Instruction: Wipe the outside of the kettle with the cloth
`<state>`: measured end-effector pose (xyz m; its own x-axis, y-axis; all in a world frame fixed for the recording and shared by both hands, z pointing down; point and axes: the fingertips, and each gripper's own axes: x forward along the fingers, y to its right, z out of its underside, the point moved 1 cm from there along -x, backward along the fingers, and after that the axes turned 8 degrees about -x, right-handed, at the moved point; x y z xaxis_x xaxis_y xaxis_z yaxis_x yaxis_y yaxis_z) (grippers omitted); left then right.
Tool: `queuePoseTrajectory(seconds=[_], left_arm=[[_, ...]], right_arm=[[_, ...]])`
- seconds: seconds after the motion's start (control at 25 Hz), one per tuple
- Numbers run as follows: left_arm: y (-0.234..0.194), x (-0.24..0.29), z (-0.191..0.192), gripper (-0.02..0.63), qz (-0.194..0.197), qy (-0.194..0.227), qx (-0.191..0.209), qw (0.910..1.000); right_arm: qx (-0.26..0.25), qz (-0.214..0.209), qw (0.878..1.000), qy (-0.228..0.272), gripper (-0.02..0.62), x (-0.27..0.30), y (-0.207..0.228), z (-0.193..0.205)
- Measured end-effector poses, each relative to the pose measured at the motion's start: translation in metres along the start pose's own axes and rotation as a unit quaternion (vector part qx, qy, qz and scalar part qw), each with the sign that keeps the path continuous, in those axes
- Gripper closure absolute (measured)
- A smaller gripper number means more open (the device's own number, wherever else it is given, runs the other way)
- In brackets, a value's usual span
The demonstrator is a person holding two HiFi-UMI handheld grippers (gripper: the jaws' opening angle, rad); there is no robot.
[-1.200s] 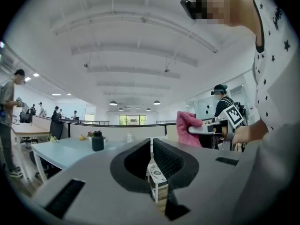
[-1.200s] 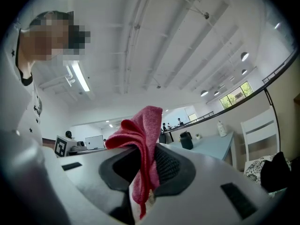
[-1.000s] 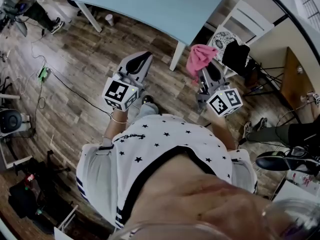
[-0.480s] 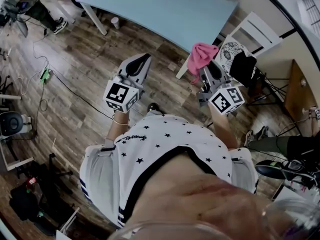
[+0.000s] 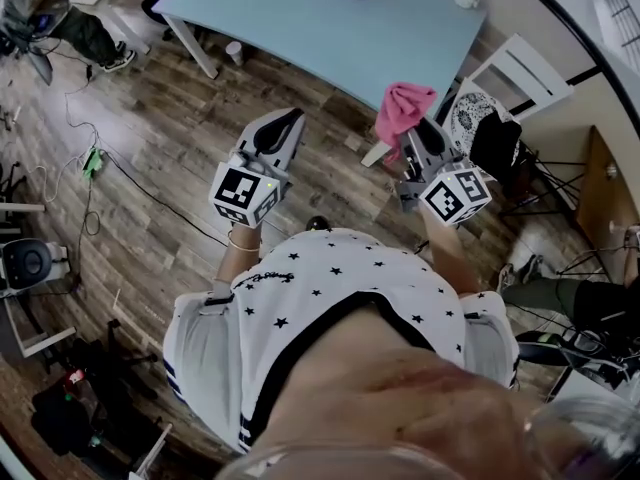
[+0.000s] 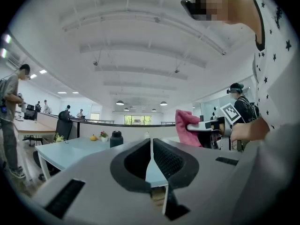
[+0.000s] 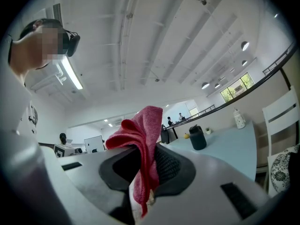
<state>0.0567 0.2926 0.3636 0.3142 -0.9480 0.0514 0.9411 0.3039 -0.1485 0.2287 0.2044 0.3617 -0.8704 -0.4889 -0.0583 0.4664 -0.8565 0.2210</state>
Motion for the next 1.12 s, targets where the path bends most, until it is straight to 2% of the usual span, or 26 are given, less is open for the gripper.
queuePoseTrajectory(seconds=[0.48, 0.8, 1.12], left_arm=[[-0.038, 0.006, 0.000, 0.566, 0.005, -0.009, -0.006, 0.9999], [-0.068, 0.032, 0.000, 0.566, -0.014, -0.021, -0.002, 0.9997], [-0.112, 0.083, -0.017, 0.566, -0.037, -0.028, 0.015, 0.9988]], right_arm=[[0.006, 0.000, 1.000, -0.015, 0.521, 0.040, -0.001, 0.007], [0.023, -0.013, 1.000, -0.016, 0.520, 0.079, 0.028, 0.015], [0.059, -0.032, 0.998, -0.002, 0.520, 0.141, 0.074, 0.015]])
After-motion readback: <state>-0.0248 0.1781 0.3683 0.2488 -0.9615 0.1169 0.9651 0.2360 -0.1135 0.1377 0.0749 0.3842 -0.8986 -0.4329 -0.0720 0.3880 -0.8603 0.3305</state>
